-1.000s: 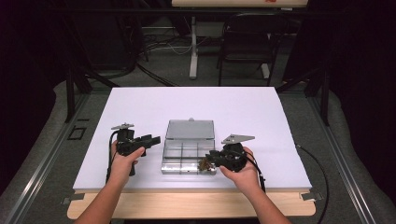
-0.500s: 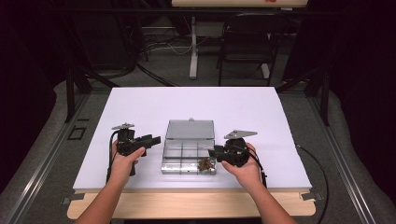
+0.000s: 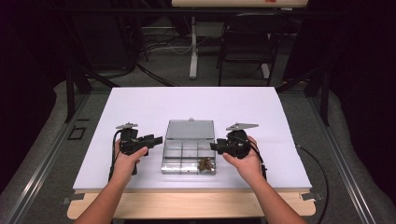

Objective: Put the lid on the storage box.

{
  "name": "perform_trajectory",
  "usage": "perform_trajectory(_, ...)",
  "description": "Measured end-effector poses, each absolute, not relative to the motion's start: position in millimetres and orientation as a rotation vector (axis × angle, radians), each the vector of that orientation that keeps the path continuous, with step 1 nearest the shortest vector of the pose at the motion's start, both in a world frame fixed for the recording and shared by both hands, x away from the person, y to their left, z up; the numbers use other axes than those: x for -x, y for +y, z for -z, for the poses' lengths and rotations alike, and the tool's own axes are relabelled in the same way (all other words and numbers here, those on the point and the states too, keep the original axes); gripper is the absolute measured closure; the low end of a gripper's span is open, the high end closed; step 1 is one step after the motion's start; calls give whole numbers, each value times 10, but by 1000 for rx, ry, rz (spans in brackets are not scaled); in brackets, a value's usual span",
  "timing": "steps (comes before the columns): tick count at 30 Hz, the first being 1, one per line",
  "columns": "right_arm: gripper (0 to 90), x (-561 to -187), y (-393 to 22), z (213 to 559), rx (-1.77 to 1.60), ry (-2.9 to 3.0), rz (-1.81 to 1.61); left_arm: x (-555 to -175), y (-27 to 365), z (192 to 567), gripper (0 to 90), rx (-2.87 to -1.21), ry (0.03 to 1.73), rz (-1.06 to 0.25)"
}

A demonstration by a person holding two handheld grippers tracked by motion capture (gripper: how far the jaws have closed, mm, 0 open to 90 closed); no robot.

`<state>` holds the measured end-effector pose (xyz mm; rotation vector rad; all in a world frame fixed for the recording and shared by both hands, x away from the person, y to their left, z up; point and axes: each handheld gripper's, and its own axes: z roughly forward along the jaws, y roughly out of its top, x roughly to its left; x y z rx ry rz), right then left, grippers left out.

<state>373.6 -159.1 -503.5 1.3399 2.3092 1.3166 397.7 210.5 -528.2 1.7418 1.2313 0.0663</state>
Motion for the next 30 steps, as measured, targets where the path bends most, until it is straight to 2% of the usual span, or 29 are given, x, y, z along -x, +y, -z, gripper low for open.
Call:
perform_trajectory(16, 594, -3959, -1577, 4953, -1369, 2286, -1262, -4103, 2000, 5286, 480, -1773, 1235, -66)
perform_trajectory(30, 556, -4063, -1538, 4973, -1404, 2307, -1210, -4218, 1962, 5276, 493, -1797, 1258, -52)
